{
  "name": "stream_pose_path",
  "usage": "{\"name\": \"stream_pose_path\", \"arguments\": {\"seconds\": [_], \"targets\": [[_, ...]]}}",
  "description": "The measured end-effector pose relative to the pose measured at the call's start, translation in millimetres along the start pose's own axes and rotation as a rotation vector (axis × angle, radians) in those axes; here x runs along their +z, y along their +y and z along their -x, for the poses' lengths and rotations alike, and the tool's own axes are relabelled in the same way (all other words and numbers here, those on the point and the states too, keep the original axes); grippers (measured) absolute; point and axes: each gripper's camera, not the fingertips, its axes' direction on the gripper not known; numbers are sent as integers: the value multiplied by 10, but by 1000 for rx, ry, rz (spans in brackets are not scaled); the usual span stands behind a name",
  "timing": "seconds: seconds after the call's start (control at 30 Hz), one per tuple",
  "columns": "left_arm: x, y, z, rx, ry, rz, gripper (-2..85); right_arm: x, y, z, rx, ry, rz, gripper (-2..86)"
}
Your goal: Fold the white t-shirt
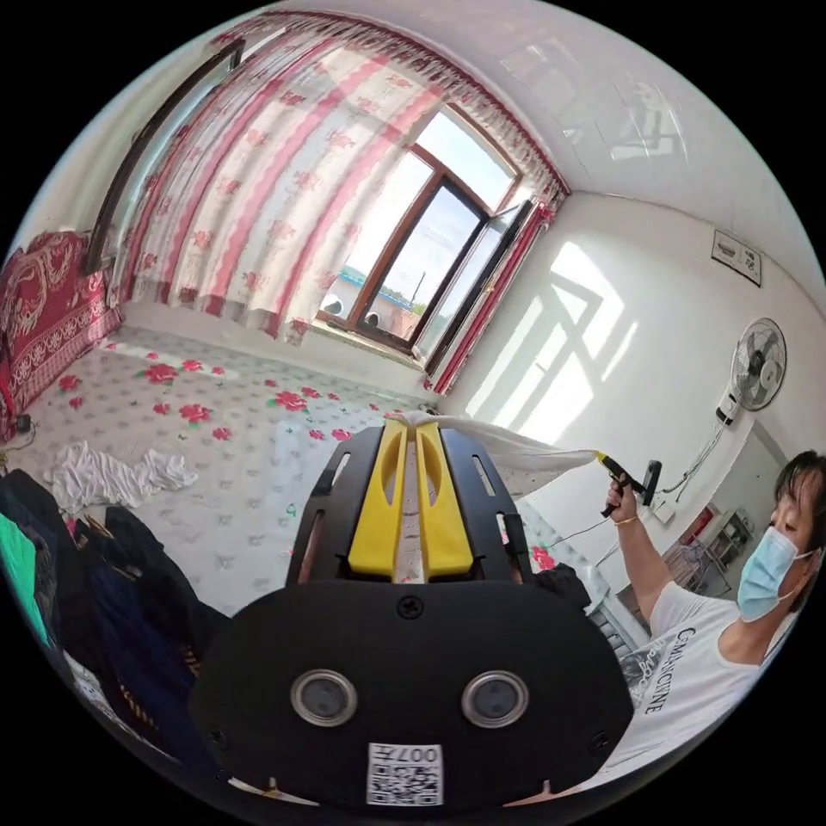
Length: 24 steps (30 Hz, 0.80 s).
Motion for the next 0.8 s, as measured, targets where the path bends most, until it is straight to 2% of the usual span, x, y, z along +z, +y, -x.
{"name": "stream_pose_path", "arguments": {"seconds": [0.1, 0.27, 0.5, 0.63, 0.8], "targets": [[0, 304, 26, 9, -3, 73, -9, -70, 306, -1, -10, -33, 43, -3], [272, 1267, 224, -19, -92, 292, -9, 148, 1162, 12, -45, 33, 275, -3], [953, 3375, 979, -448, -226, 702, -8, 957, 2988, -254, 160, 45, 719, -3], [997, 3975, 1082, -618, -230, 752, -8, 1264, 3854, -411, 306, 17, 904, -3], [783, 4143, 1006, -672, -179, 688, -9, 1219, 4205, -509, 401, -16, 908, -2]]}}
